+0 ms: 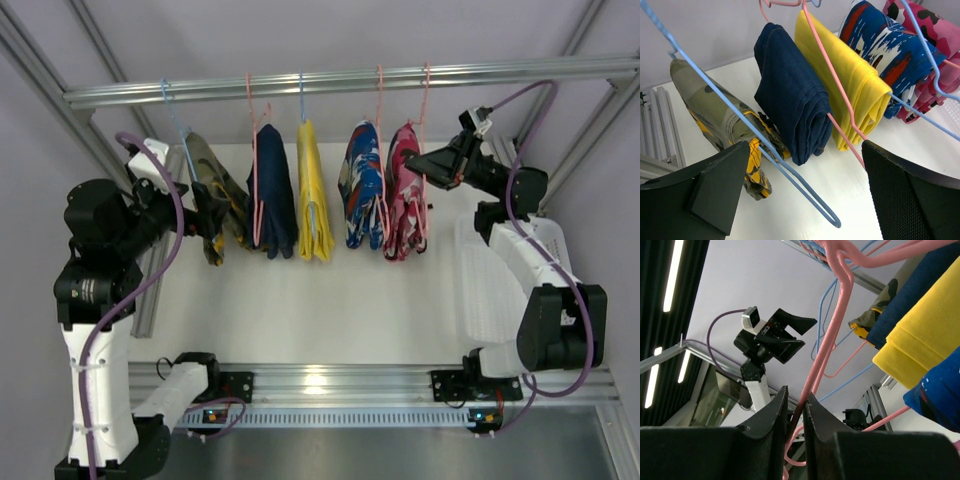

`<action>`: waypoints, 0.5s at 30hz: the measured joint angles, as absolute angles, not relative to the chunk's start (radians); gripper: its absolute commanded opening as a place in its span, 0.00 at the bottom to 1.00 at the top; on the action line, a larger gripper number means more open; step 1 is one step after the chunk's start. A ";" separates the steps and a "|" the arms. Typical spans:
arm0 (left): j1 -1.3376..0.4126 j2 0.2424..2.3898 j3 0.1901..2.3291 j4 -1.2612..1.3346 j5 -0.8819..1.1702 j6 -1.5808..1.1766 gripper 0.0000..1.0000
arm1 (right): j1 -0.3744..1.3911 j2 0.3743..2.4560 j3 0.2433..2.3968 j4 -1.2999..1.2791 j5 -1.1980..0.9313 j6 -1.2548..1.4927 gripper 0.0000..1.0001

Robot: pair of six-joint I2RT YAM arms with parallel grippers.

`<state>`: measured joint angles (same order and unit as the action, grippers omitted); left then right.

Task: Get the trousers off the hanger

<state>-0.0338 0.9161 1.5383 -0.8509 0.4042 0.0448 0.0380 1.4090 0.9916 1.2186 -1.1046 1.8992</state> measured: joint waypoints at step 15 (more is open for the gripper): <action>-0.033 1.026 1.639 -0.752 0.531 -0.055 0.97 | -0.028 1.321 1.103 1.110 -1.163 1.831 0.00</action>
